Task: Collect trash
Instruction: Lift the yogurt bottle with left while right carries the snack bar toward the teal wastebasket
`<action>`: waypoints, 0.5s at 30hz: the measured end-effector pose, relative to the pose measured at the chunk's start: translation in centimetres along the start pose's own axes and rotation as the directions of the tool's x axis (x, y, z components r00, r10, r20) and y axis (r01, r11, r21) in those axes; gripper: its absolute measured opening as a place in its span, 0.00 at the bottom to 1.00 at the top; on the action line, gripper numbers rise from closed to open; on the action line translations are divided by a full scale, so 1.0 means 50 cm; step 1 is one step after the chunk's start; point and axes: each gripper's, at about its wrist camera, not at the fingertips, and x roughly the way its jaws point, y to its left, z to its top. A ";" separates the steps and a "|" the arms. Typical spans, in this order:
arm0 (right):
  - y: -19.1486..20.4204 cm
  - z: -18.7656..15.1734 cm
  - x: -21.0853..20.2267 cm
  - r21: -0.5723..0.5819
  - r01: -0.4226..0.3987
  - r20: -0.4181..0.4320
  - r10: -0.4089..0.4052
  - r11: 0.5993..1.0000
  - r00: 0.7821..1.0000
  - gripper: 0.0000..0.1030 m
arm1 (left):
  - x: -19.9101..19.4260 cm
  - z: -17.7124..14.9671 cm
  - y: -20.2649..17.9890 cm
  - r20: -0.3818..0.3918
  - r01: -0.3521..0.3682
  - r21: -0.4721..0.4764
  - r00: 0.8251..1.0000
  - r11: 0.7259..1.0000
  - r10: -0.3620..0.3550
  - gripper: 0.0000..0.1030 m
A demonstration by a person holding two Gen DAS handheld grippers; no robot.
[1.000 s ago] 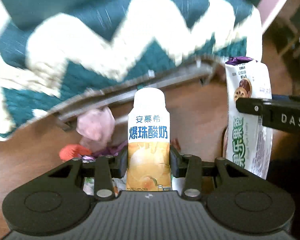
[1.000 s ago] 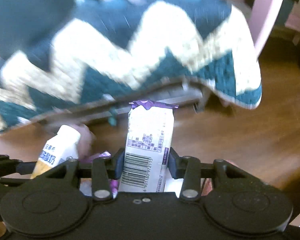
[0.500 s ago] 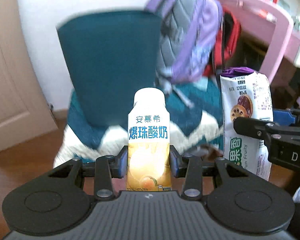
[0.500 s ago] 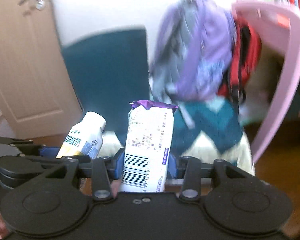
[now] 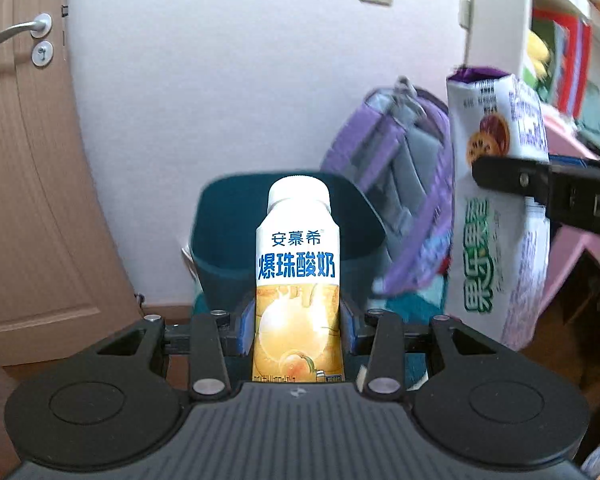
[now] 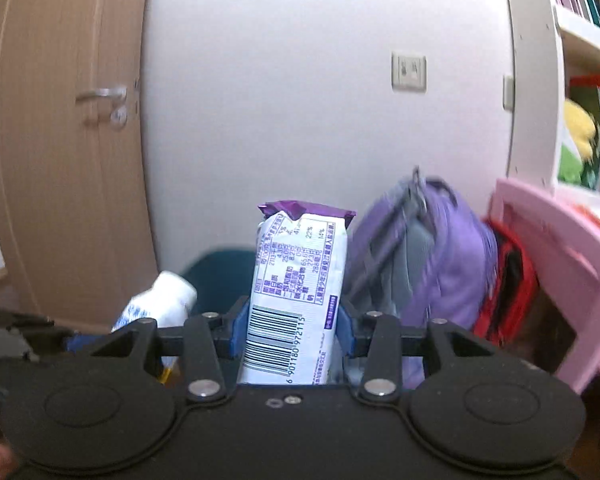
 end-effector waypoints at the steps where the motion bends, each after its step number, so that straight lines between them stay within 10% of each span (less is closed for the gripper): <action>1: 0.002 0.018 0.009 0.004 -0.007 0.016 0.007 1.000 1.000 0.41 | 0.007 0.018 0.007 0.004 -0.009 -0.007 1.000 1.000 0.009 0.39; 15: 0.009 0.077 0.305 -0.019 0.025 -0.005 -0.026 0.999 1.000 0.41 | 0.232 0.148 0.049 -0.058 -0.101 0.000 0.993 0.995 0.101 0.39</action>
